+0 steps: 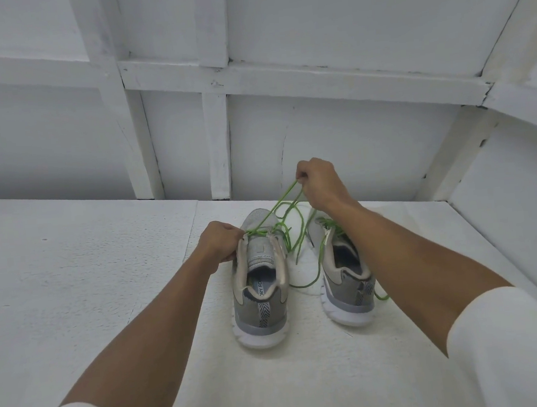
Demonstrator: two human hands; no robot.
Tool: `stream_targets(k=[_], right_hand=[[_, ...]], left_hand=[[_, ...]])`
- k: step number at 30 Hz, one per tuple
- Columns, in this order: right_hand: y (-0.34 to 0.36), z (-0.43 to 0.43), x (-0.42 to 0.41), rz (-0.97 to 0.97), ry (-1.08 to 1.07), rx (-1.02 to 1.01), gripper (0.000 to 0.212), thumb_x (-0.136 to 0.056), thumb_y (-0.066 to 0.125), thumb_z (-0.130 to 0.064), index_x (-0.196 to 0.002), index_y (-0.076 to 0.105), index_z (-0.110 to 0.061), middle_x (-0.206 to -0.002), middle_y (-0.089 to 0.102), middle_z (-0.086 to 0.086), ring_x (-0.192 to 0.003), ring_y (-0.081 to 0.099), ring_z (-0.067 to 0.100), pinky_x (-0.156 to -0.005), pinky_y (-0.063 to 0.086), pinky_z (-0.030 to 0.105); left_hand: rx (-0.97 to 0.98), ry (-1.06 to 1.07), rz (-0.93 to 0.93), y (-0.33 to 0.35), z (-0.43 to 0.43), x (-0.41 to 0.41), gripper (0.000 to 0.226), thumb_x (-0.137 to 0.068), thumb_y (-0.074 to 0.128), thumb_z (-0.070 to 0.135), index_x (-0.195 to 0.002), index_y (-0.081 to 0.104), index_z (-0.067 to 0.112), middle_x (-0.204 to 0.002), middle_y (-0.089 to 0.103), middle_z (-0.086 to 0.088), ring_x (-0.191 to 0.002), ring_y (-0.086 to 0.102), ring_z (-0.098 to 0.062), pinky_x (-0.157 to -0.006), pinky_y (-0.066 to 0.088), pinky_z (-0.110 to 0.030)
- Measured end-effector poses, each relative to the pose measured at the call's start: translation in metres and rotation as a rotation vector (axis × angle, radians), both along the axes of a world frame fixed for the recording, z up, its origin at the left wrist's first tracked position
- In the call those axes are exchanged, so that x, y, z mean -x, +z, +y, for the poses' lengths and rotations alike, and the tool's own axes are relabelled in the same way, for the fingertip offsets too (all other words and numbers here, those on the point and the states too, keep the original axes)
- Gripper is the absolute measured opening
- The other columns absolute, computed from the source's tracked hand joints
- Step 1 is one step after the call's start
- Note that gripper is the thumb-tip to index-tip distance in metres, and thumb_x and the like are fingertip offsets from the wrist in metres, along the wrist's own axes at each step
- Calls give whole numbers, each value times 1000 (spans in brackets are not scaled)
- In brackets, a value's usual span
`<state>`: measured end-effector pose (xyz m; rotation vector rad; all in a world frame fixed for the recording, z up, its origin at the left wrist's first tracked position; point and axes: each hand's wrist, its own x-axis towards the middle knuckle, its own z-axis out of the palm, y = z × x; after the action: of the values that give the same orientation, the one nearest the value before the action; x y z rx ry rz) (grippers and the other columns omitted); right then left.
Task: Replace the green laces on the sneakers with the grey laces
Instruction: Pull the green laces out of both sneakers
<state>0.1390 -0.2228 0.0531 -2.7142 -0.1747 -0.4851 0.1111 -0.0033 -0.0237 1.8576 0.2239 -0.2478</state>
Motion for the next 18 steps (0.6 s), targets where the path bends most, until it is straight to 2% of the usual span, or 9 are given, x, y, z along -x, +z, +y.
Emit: stream_targets(k=[5, 9, 13, 15, 18], right_hand=[[9, -12, 0, -83, -121, -82, 24, -84, 42, 11, -91, 61, -2, -96, 51, 11, -84, 52, 26, -73, 48, 40], [17, -23, -1, -98, -153, -90, 22, -89, 45, 6, -93, 65, -1, -100, 56, 13, -87, 55, 26, -74, 49, 37], [12, -18, 6, -137, -181, -121, 20, -88, 47, 4, -91, 66, -4, -96, 57, 11, -82, 55, 22, -70, 50, 35], [6, -13, 12, -73, -174, -63, 22, -85, 47, 6, -89, 66, -3, -96, 58, 10, -82, 56, 24, -69, 50, 35], [-4, 1, 24, 171, -156, 177, 23, -81, 49, 7, -89, 68, -4, -97, 60, 10, -82, 60, 28, -68, 50, 32]], left_hand=[[-15, -7, 2, -1, -1, -2, 17, -90, 61, 13, -90, 74, 1, -87, 68, -16, -73, 59, -25, -79, 58, -45], [-17, -8, 7, -3, -1, -3, 17, -91, 62, 14, -90, 74, 2, -85, 67, -16, -73, 58, -25, -80, 57, -45], [-25, -14, 4, -2, -1, -4, 19, -92, 61, 13, -94, 73, -1, -86, 65, -16, -74, 57, -24, -82, 56, -45], [-36, -32, 9, 0, -1, -4, 19, -92, 59, 12, -96, 73, -2, -87, 65, -15, -74, 56, -24, -79, 57, -42], [-86, -78, 20, 5, 1, -6, 21, -91, 58, 11, -100, 70, -4, -86, 62, -15, -72, 56, -24, -73, 55, -37]])
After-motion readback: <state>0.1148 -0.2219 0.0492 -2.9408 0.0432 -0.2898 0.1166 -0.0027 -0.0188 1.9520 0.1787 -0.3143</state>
